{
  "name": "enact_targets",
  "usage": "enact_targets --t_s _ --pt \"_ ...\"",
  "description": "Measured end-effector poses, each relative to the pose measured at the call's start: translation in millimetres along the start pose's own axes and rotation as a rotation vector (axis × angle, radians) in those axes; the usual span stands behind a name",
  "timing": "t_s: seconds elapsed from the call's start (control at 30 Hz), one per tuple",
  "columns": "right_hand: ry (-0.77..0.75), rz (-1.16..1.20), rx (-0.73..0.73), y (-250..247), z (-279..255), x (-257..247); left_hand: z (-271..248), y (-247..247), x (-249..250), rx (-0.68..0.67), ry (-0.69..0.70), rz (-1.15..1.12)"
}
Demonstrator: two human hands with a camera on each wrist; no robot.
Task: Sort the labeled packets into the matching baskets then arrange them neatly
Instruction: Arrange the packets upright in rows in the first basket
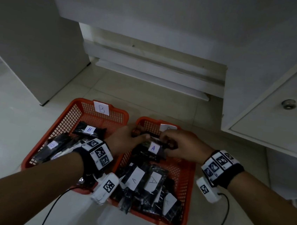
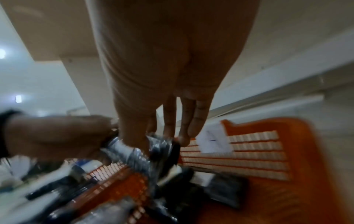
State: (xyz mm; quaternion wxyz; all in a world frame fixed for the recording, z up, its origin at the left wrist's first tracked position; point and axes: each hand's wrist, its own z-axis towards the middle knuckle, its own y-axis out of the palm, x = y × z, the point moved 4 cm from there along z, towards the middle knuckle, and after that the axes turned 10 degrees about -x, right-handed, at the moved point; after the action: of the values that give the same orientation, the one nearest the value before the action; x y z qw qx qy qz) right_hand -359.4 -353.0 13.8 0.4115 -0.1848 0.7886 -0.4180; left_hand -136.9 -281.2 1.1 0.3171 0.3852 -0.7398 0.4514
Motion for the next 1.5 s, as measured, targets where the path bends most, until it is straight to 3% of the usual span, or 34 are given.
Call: enact_targets --t_s 0.3,0.43,0.57,0.77,1.13,1.37,1.5 --pt "0.105 0.021 -0.158 42 -4 47 16 -6 0 0.108 0.011 0.067" --pt "0.13 -0.122 -0.064 47 9 50 15 -7 -10 0.119 0.024 0.043" --pt "0.16 -0.214 -0.097 41 26 50 8 -11 -16 0.12 0.019 -0.015" --pt "0.027 -0.499 -0.106 49 24 44 0 -23 -19 0.135 0.037 -0.029" --pt "0.16 -0.087 -0.291 37 17 48 -4 -33 -19 0.163 0.068 0.022" --pt "0.33 -0.09 -0.38 40 21 48 -6 -31 -12 0.168 0.083 0.072" --pt "0.387 -0.056 -0.328 38 23 51 -12 -32 -11 0.161 0.087 0.107"
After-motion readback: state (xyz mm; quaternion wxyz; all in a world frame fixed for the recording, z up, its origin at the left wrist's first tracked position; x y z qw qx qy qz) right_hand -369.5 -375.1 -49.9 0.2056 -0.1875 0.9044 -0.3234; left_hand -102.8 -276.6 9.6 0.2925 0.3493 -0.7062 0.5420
